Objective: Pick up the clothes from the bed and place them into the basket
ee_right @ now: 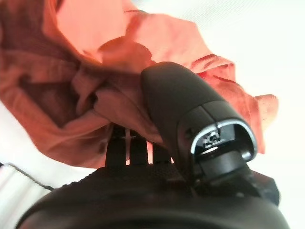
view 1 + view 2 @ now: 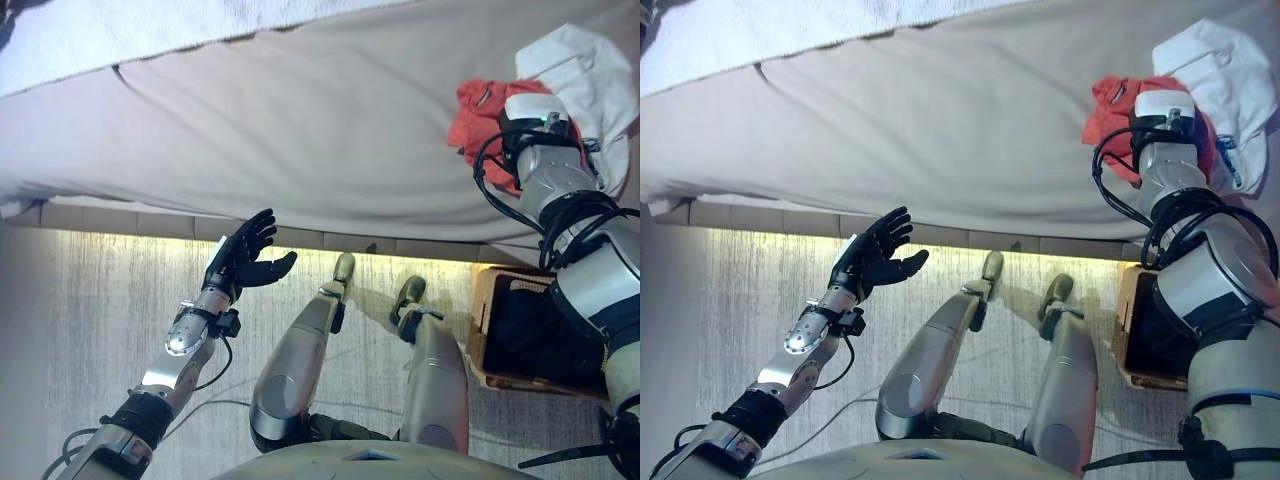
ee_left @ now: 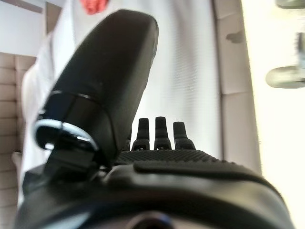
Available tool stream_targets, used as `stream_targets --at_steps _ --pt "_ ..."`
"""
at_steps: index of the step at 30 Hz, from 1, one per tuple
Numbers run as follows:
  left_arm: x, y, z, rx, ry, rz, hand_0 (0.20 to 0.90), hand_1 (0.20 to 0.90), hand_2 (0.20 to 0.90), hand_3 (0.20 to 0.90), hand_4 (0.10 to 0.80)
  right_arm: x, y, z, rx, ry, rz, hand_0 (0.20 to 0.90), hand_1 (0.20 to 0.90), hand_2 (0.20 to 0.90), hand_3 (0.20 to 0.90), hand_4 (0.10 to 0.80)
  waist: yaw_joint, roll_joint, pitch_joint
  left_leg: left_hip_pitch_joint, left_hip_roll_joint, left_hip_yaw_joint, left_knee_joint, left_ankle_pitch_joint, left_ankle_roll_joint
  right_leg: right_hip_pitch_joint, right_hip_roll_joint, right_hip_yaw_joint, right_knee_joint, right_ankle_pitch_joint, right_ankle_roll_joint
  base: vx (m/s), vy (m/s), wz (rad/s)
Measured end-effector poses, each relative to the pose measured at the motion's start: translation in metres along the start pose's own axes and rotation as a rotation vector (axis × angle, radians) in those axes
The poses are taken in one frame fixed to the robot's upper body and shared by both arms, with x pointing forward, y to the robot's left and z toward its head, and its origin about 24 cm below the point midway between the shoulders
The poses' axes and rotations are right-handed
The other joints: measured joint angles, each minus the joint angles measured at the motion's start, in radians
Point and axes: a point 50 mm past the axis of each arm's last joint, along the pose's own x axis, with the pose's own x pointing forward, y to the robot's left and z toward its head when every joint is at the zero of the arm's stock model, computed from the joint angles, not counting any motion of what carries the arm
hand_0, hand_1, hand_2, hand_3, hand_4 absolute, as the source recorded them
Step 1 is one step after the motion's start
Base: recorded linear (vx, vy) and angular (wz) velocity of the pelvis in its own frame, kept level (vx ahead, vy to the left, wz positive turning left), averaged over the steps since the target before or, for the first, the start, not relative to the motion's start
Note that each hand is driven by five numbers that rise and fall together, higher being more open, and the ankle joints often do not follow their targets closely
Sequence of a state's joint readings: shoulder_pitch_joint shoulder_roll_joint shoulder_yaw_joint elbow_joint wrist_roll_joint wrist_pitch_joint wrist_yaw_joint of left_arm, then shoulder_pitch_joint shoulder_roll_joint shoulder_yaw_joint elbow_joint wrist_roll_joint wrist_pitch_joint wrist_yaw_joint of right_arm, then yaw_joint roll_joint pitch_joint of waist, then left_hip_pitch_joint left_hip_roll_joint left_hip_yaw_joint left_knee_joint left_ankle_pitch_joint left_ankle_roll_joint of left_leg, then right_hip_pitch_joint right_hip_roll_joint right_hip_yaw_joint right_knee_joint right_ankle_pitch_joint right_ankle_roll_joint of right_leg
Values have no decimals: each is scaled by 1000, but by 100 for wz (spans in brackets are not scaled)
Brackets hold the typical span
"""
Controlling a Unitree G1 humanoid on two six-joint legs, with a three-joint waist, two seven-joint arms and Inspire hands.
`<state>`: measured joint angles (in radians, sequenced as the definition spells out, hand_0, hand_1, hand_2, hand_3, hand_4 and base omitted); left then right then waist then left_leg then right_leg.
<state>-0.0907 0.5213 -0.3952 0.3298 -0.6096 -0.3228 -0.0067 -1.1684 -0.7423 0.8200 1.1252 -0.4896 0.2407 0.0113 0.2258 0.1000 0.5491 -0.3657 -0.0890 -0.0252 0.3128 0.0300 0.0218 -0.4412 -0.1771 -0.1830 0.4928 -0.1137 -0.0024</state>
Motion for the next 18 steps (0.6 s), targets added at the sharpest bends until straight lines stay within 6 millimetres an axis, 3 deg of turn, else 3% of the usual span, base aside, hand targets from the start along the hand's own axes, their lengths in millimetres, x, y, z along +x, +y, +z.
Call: stream_targets --at_steps 6,9,14,18 --pt "6 -1 0 -1 12 3 900 900 900 900 800 -1 -7 -6 196 -47 -48 300 300 300 200 100 -38 -4 -1 138 16 17 -74 0 0 129 24 8 -77 19 2 88 30 -15" --pt "6 1 -5 -9 40 18 900 900 900 900 800 -5 -18 -8 398 -98 -100 300 300 300 200 100 -66 -13 -4 228 27 25 -134 0 0 209 40 13 -130 24 5 145 38 -17" --pt "5 7 -6 -5 54 51 900 900 900 900 800 -13 -46 -19 654 -175 -195 300 300 300 200 100 -100 -52 -25 359 48 57 -221 0 0 320 73 38 -211 38 11 168 31 -23" --pt "1 17 -14 0 88 89 900 900 900 900 800 -21 -51 -25 813 -237 -223 300 300 300 200 100 -140 -116 -124 383 65 75 -271 1 -2 345 102 54 -282 54 13 134 1 -18"
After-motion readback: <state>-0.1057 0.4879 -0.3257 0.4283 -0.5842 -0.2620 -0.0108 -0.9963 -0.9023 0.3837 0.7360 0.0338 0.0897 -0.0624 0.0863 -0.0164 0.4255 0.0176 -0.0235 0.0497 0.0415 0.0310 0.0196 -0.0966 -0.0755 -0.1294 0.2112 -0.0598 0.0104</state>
